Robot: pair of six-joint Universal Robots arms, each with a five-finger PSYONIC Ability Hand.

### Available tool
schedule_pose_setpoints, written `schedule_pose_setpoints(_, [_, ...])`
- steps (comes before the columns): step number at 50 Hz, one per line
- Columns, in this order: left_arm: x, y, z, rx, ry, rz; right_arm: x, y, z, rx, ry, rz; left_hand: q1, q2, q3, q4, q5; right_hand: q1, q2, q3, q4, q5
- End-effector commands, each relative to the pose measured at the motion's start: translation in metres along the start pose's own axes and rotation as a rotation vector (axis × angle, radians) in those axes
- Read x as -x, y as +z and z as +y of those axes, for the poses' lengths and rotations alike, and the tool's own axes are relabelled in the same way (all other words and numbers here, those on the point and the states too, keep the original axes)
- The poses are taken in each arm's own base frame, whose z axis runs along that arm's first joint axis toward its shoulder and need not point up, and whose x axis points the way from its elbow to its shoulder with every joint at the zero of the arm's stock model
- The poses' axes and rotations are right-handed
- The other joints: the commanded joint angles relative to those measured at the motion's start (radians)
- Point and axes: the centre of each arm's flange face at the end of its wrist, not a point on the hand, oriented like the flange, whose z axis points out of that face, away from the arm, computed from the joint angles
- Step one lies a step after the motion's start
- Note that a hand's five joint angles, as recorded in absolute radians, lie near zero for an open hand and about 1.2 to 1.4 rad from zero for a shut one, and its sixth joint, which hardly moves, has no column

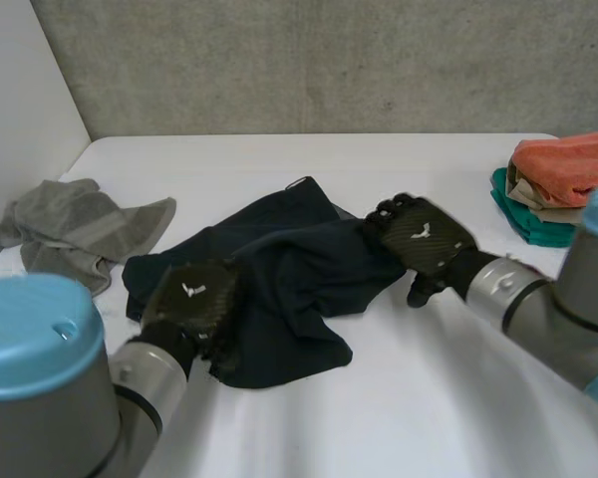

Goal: Fold the laundry.

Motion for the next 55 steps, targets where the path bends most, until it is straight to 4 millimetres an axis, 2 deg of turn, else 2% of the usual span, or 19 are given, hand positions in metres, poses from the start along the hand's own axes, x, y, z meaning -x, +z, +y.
schedule_pose_setpoints(1, [-0.022, 0.01, 0.025, 0.022, 0.017, 0.061, 0.013, 0.024, 0.006, 0.001, -0.053, -0.021, -0.189, -0.183, -0.182, -0.188, -0.186, 0.873, 0.869, 0.867, 0.867, 0.859])
schedule_pose_setpoints(2, [-0.026, 0.014, 0.027, 0.012, 0.018, 0.071, 0.013, 0.026, 0.006, 0.003, -0.052, -0.017, -0.209, -0.203, -0.203, -0.208, -0.206, 1.054, 1.05, 1.048, 1.048, 1.04])
schedule_pose_setpoints(5, [-0.033, 0.022, 0.032, -0.007, 0.029, 0.083, 0.013, 0.03, 0.006, 0.004, -0.048, -0.011, -0.25, -0.245, -0.244, -0.249, -0.248, 1.056, 1.052, 1.05, 1.05, 1.042])
schedule_pose_setpoints(13, [-0.044, 0.066, 0.041, -0.058, 0.034, 0.078, 0.016, 0.03, 0.003, 0.022, -0.049, 0.013, -0.242, -0.236, -0.236, -0.241, -0.239, 1.056, 1.052, 1.05, 1.05, 1.042])
schedule_pose_setpoints(19, [-0.05, 0.093, 0.042, -0.075, 0.09, 0.07, 0.007, 0.029, 0.009, 0.082, 0.017, 0.1, -0.087, -0.081, -0.08, -0.086, -0.084, 1.056, 1.052, 1.05, 1.05, 1.042])
schedule_pose_setpoints(20, [-0.051, 0.094, 0.042, -0.078, 0.097, 0.071, 0.004, 0.029, 0.009, 0.087, 0.027, 0.11, -0.016, -0.011, -0.01, -0.016, -0.014, 1.056, 1.052, 1.05, 1.05, 1.042])
schedule_pose_setpoints(24, [-0.052, 0.1, 0.034, -0.12, 0.124, 0.064, 0.001, 0.029, 0.009, 0.092, 0.049, 0.133, 0.781, 0.786, 0.787, 0.782, 0.783, 1.056, 1.052, 1.05, 1.05, 1.042])
schedule_pose_setpoints(25, [-0.051, 0.1, 0.029, -0.136, 0.123, 0.06, 0.0, 0.028, 0.008, 0.092, 0.05, 0.135, 0.893, 0.899, 0.899, 0.894, 0.896, 1.056, 1.052, 1.05, 1.05, 1.042])
schedule_pose_setpoints(28, [-0.047, 0.096, 0.013, -0.175, 0.113, 0.05, -0.005, 0.026, 0.002, 0.084, 0.044, 0.156, 0.894, 0.9, 0.9, 0.895, 0.897, 1.056, 1.052, 1.05, 1.05, 1.042])
schedule_pose_setpoints(29, [-0.042, 0.087, -0.012, -0.237, 0.098, 0.037, -0.007, 0.026, 0.0, 0.079, 0.041, 0.163, 0.894, 0.9, 0.9, 0.895, 0.897, 1.056, 1.052, 1.05, 1.05, 1.042])
schedule_pose_setpoints(32, [-0.026, 0.072, -0.047, -0.316, 0.077, 0.003, -0.023, 0.02, -0.016, 0.056, 0.023, 0.212, 0.894, 0.9, 0.9, 0.895, 0.897, 1.056, 1.052, 1.05, 1.05, 1.042])
schedule_pose_setpoints(33, [-0.014, 0.062, -0.066, -0.367, 0.066, -0.021, -0.029, 0.017, -0.022, 0.048, 0.015, 0.231, 0.894, 0.9, 0.9, 0.895, 0.897, 1.056, 1.052, 1.05, 1.05, 1.042])
schedule_pose_setpoints(35, [-0.002, 0.052, -0.085, -0.419, 0.051, -0.047, -0.043, 0.005, -0.037, 0.055, 0.006, 0.27, 0.894, 0.9, 0.9, 0.895, 0.897, 1.056, 1.052, 1.05, 1.05, 1.042])
schedule_pose_setpoints(36, [0.007, 0.04, -0.103, -0.47, 0.037, -0.071, -0.048, 0.0, -0.043, 0.057, 0.003, 0.283, 0.894, 0.9, 0.9, 0.895, 0.897, 1.056, 1.052, 1.05, 1.05, 1.042])
schedule_pose_setpoints(40, [0.02, 0.011, -0.135, -0.548, 0.028, -0.074, -0.064, -0.021, -0.075, 0.062, 0.001, 0.303, 0.894, 0.9, 0.9, 0.895, 0.897, 1.056, 1.052, 1.05, 1.05, 1.042])
schedule_pose_setpoints(44, [0.031, -0.007, -0.149, -0.531, 0.041, -0.059, -0.079, -0.05, -0.113, 0.042, -0.007, 0.331, 0.894, 0.9, 0.9, 0.895, 0.897, 1.056, 1.052, 1.05, 1.05, 1.042])
schedule_pose_setpoints(48, [0.047, -0.007, -0.153, -0.468, 0.04, -0.06, -0.095, -0.088, -0.155, 0.001, -0.033, 0.388, 0.894, 0.9, 0.9, 0.895, 0.897, 1.056, 1.052, 1.05, 1.05, 1.042])
schedule_pose_setpoints(52, [0.061, -0.001, -0.146, -0.39, 0.003, -0.052, -0.095, -0.109, -0.174, -0.007, -0.038, 0.393, 0.894, 0.9, 0.9, 0.895, 0.897, 1.056, 1.052, 1.05, 1.05, 1.042])
schedule_pose_setpoints(55, [0.068, 0.008, -0.138, -0.339, -0.036, -0.044, -0.091, -0.111, -0.172, 0.021, -0.022, 0.364, 0.894, 0.9, 0.9, 0.895, 0.897, 1.056, 1.052, 1.05, 1.05, 1.042])
